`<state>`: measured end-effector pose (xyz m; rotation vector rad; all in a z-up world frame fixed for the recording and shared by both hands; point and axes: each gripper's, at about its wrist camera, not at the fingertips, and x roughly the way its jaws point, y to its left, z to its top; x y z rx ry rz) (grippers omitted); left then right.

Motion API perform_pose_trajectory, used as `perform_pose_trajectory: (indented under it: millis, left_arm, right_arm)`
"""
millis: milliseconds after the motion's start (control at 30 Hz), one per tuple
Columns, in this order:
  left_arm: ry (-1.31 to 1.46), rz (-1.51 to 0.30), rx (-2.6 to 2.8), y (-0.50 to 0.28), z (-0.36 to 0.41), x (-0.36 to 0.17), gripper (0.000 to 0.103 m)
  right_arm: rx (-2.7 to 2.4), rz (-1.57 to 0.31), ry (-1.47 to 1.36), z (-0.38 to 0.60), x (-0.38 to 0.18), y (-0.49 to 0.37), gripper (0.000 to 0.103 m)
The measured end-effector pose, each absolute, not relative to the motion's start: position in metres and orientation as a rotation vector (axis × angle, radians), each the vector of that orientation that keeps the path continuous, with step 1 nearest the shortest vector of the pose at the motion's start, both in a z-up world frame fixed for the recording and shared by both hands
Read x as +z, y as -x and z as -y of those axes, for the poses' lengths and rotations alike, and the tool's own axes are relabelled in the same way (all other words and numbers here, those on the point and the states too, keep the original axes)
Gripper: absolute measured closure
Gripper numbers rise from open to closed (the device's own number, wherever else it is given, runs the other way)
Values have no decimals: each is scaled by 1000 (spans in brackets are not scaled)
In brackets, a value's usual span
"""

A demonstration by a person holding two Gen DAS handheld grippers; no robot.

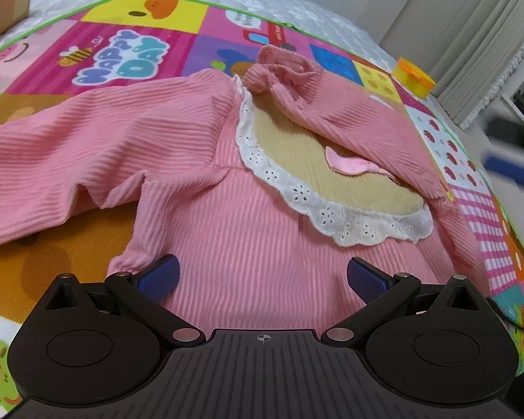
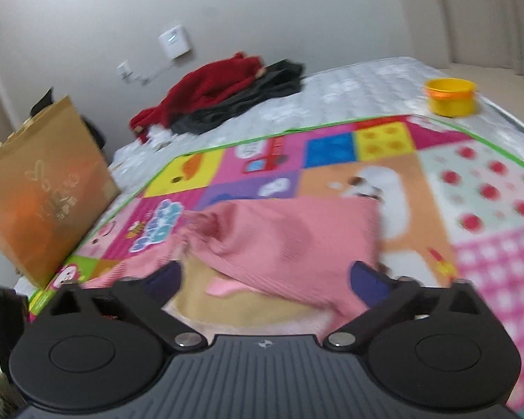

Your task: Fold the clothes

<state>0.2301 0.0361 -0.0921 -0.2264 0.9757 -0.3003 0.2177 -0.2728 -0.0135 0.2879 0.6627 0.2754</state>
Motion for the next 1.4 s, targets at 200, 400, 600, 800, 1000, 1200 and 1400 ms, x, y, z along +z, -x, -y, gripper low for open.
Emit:
perform_pose_trajectory:
  millis: [200, 400, 600, 800, 1000, 1200, 1400]
  left_arm:
    - [180, -972, -296, -228, -30, -91, 0]
    - [651, -990, -298, -241, -84, -93, 0]
    - [608, -1009, -323, -245, -79, -96, 0]
    - [586, -1014, -336, -247, -77, -96, 0]
    - [633, -1019, -334, -249, -84, -98, 0]
    - [675, -1002, -343, -248, -90, -99, 0]
    - [730, -961, -345, -248, -97, -98, 0]
  right_arm:
    - [257, -573, 80, 236, -20, -216, 7]
    - [376, -498, 432, 158, -33, -249, 22]
    - [382, -553, 544, 121, -69, -286, 60]
    - [400, -573, 481, 128, -58, -285, 98]
    - [505, -666, 443, 138, -54, -251, 98]
    - [489, -738, 350, 130, -78, -257, 86]
    - [391, -626, 177, 176, -39, -223, 25]
